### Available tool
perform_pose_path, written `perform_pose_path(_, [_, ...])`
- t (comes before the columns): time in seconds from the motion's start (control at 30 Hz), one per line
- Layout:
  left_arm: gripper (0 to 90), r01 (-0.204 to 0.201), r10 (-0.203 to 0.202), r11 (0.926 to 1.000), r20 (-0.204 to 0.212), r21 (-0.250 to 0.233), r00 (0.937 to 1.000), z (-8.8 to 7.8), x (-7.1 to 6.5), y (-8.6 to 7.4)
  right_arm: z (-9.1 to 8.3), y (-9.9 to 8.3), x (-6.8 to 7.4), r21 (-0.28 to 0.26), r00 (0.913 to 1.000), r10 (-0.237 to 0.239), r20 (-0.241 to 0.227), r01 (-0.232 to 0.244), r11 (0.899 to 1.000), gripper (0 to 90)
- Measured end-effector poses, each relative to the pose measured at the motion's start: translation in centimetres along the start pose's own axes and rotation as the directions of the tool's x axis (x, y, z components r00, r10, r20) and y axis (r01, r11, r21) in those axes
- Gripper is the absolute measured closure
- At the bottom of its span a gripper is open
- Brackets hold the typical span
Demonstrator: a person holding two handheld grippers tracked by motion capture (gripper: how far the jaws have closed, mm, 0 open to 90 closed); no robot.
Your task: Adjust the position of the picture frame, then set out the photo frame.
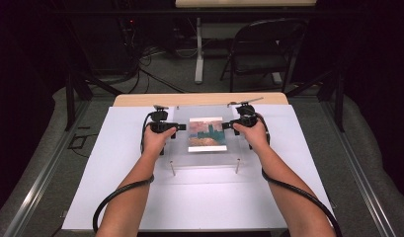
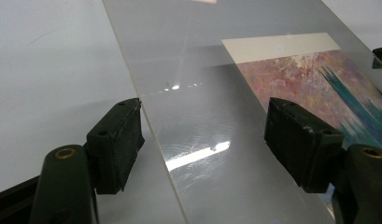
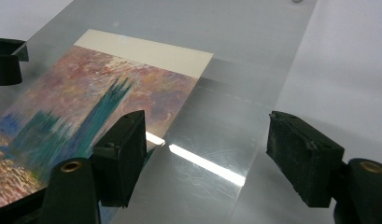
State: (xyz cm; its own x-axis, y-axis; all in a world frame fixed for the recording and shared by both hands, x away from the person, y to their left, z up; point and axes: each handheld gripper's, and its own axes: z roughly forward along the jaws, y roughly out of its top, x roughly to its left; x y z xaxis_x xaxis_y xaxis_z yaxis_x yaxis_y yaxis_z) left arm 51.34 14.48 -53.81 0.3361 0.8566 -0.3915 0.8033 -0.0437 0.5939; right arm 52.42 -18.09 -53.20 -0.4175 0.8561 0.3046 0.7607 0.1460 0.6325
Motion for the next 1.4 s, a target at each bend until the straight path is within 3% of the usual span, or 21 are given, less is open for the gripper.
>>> perform_pose_path(0.43, [27.6,0.033,-0.033,0.9994,0.031,0.001,0.999,0.17,0.4,-0.09,0.07,-0.48,-0.59,-0.014,0.9983,0.04,-0.043,-0.04,0.999,27.5])
perform_pose_path(0.73, [27.4,0.046,-0.047,0.9988,0.045,0.013,0.9979,0.18,0.34,-0.14,0.24,-0.81,-0.99,-0.001,0.9903,0.096,-0.1,-0.097,0.995,27.2])
perform_pose_path(1.03, [29.1,0.047,-0.047,0.9989,0.049,0.01,0.9977,0.08,0.52,-0.16,0.18,-0.64,-0.86,0.009,0.9918,0.087,-0.093,-0.087,0.996,27.1])
perform_pose_path(1.4, [34.3,0.074,-0.073,0.9972,0.067,-0.011,0.995,-0.06,0.93,-0.35,0.14,-0.68,-0.78,-0.001,0.9926,0.083,-0.089,-0.083,0.997,27.2])
